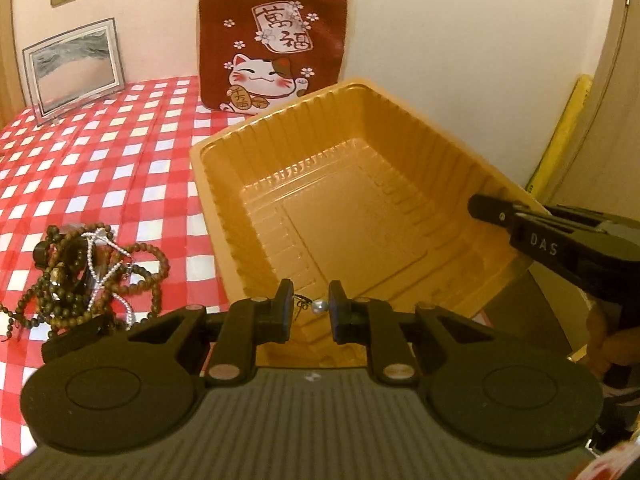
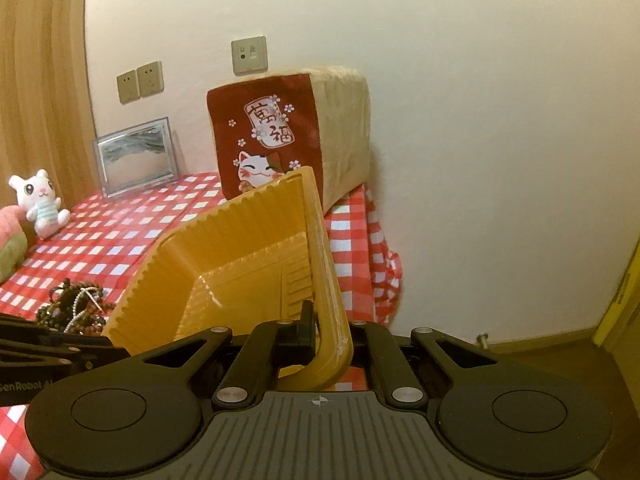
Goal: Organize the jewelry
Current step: 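Reach the left tool into the bead pile and grasp the black case while the right tool holds the tray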
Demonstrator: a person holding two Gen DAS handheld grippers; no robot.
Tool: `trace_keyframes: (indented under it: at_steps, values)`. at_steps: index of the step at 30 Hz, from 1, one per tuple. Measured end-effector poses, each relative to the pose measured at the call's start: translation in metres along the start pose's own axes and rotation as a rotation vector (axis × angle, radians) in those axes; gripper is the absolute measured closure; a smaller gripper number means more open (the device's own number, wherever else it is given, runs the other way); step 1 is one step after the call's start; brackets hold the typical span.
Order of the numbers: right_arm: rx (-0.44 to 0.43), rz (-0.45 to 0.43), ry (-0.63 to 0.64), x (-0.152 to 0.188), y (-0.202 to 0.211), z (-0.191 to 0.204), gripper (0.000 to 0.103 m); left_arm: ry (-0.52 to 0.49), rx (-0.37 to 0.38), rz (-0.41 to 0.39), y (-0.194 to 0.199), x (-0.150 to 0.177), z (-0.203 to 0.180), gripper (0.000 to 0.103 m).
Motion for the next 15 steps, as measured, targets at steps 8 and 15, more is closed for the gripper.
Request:
trace_keyframes:
  at_steps: [8, 15]
  values:
    - [0.009, -0.008, 0.021, -0.002, 0.001, 0.004, 0.098, -0.007, -0.006, -0.036, 0.014, -0.004, -0.006, 0.074]
    - [0.025, 0.004, 0.032, -0.004, 0.005, 0.005, 0.098, -0.014, -0.073, -0.051, 0.047, -0.001, 0.024, 0.073]
Point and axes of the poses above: each gripper's, at about its wrist camera, not at the fingertips, and y roughly against the way its jaws point, z to its left, x to its underside, the point moved 5 cm from there along -y, roughly the way its jaws point, and after that the axes turned 12 degrees about -z, right-handed, at the moved point
